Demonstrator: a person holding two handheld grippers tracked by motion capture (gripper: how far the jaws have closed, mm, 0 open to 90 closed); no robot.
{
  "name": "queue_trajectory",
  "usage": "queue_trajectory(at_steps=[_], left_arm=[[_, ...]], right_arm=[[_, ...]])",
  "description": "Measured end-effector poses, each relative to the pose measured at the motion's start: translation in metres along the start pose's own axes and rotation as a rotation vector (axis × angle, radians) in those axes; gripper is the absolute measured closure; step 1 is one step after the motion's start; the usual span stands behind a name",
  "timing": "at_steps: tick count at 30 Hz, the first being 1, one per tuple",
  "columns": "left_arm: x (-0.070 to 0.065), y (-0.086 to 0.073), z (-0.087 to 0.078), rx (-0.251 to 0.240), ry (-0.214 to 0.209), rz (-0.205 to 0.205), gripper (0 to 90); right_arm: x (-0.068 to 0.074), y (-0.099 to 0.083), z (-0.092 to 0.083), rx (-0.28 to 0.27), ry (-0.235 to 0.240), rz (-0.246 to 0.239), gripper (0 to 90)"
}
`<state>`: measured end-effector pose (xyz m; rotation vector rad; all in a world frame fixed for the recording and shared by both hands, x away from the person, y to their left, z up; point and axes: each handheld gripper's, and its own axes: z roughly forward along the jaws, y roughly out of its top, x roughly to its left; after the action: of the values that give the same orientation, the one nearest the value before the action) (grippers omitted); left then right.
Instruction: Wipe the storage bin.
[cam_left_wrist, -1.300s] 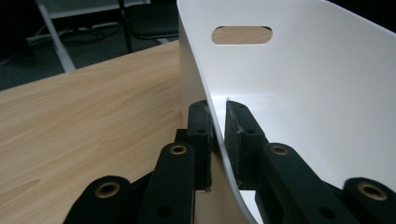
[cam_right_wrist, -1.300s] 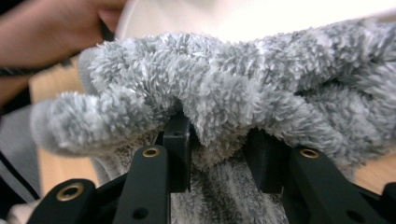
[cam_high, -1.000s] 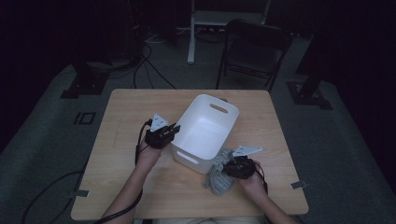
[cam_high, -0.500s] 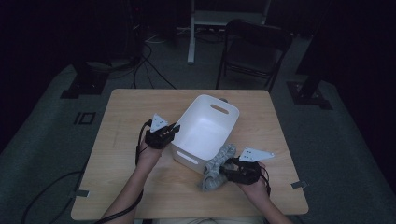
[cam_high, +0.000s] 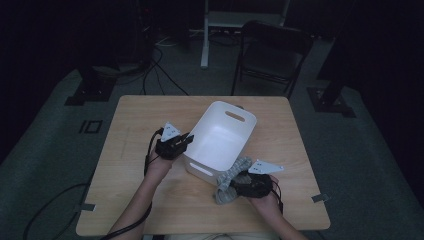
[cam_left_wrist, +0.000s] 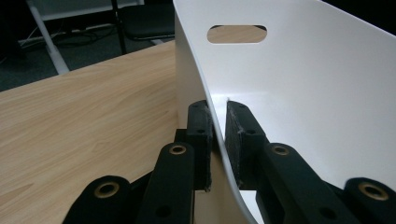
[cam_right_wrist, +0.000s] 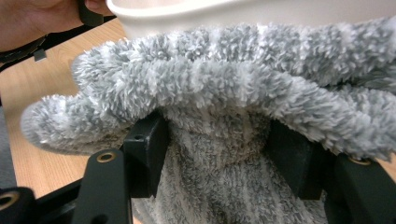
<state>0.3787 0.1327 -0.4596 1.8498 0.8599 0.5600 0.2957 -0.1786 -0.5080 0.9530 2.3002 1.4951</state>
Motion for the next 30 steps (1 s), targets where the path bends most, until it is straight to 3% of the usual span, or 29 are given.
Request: queue_trajectory(at_steps=[4, 8, 10, 11, 13, 15, 16, 20, 23, 24, 25, 30], left_arm=[[0.000, 0.001, 0.000, 0.004, 0.009, 0.001, 80.4], [0.000, 0.001, 0.000, 0.005, 0.013, 0.001, 80.3], [0.000, 0.000, 0.001, 0.001, 0.015, -0.004, 80.3], [0.001, 0.000, 0.001, 0.000, 0.012, -0.012, 79.9], [0.002, 0.000, 0.001, -0.002, 0.010, -0.017, 78.8], [0.001, 0.000, 0.001, -0.003, 0.009, -0.015, 78.7], [0.001, 0.000, 0.001, -0.001, 0.012, -0.010, 78.8], [0.001, 0.000, 0.002, -0.002, 0.019, -0.009, 79.4], [0.000, 0.001, 0.002, -0.003, 0.018, -0.015, 79.8], [-0.001, 0.001, 0.002, -0.004, 0.012, -0.015, 79.8], [-0.001, 0.001, 0.003, -0.003, 0.007, -0.009, 79.8], [0.000, 0.001, 0.003, -0.003, -0.019, -0.002, 79.8]], right_arm=[[-0.008, -0.011, 0.008, 0.009, 0.005, -0.047, 38.0], [-0.019, -0.022, 0.022, 0.105, 0.024, -0.045, 37.9], [-0.022, -0.024, 0.025, 0.121, 0.041, -0.024, 40.8], [-0.024, -0.022, 0.025, 0.140, 0.053, -0.009, 44.6], [-0.026, -0.017, 0.021, 0.177, 0.066, -0.016, 63.9], [-0.027, -0.015, 0.018, 0.185, 0.073, -0.011, 68.5], [-0.030, -0.011, 0.014, 0.179, 0.078, -0.005, 74.0], [-0.030, 0.009, -0.008, 0.071, 0.031, -0.023, 74.8], [-0.029, 0.024, -0.031, -0.085, 0.019, -0.021, 74.6], [-0.029, 0.026, -0.034, -0.108, 0.020, -0.018, 74.6], [-0.029, 0.029, -0.036, -0.119, 0.010, -0.024, 74.6], [-0.031, 0.023, -0.020, -0.063, -0.027, -0.040, 74.8]])
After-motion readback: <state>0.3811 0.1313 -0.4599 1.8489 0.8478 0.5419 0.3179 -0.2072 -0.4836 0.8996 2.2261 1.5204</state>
